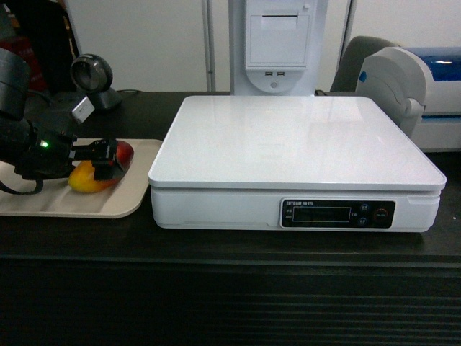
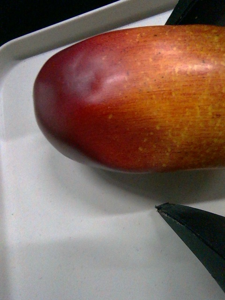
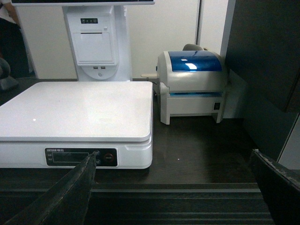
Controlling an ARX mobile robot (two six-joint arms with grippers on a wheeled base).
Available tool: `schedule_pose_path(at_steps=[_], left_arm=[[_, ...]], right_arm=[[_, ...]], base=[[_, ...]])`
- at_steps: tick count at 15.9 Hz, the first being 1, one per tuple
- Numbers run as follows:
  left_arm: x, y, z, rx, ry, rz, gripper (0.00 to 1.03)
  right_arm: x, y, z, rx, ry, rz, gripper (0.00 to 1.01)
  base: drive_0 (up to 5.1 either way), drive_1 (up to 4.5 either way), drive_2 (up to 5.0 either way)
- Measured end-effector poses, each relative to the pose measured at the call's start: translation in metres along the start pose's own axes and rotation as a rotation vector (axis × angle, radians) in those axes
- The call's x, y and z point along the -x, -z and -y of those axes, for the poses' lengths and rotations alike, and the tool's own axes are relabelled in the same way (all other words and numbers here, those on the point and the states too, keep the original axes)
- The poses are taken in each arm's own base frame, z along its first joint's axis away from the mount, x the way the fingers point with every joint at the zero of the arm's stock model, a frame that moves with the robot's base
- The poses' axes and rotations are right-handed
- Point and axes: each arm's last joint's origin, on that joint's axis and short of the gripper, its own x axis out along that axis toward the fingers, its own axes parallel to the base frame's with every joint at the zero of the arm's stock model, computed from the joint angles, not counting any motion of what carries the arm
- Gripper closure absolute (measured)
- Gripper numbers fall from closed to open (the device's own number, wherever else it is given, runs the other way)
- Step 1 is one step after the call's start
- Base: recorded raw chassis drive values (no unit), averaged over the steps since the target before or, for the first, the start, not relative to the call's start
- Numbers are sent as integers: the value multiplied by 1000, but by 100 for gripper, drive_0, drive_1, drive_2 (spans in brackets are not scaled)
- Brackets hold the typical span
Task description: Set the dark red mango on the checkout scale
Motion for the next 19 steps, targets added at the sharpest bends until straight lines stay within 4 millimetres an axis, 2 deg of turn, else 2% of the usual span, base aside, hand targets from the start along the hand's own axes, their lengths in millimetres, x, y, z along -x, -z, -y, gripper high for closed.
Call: schedule_pose_path(at_steps=[1, 2, 3, 5, 7, 9, 11, 14, 15, 17, 19], left_arm=[[0, 0, 1, -9, 2, 5, 11], [1, 3, 2, -9, 6, 2, 27], [3, 5, 2, -8, 5, 0, 37], [11, 0, 4, -12, -5, 15, 43], [39, -25, 19, -51, -4, 103, 43], [72, -57, 54, -114, 27, 218, 43], [86, -72, 96, -151, 78, 268, 43], [81, -85, 176, -149, 205, 277, 43], [78, -86, 195, -138, 230, 271, 43], [62, -72, 237, -106, 269, 202, 43], [46, -62, 267, -78, 276, 165, 43]], right_arm=[[0, 0, 0, 0, 0, 0, 3], [0, 0, 0, 0, 0, 0, 3], [0, 0, 0, 0, 0, 0, 3], [0, 0, 0, 0, 0, 0, 3], [0, 0, 0, 0, 0, 0, 3], [0, 0, 0, 0, 0, 0, 3], [0, 0, 0, 0, 0, 0, 3], [0, 0, 0, 0, 0, 0, 3], [0, 0, 0, 0, 0, 0, 3], [0, 0, 0, 0, 0, 0, 3], [0, 0, 0, 0, 0, 0, 3]], base=[[0, 0, 0], [0, 0, 0], [0, 0, 0], [0, 0, 0], [0, 0, 0], [0, 0, 0], [0, 0, 0], [0, 0, 0], [0, 0, 0], [0, 0, 0], [0, 0, 0]])
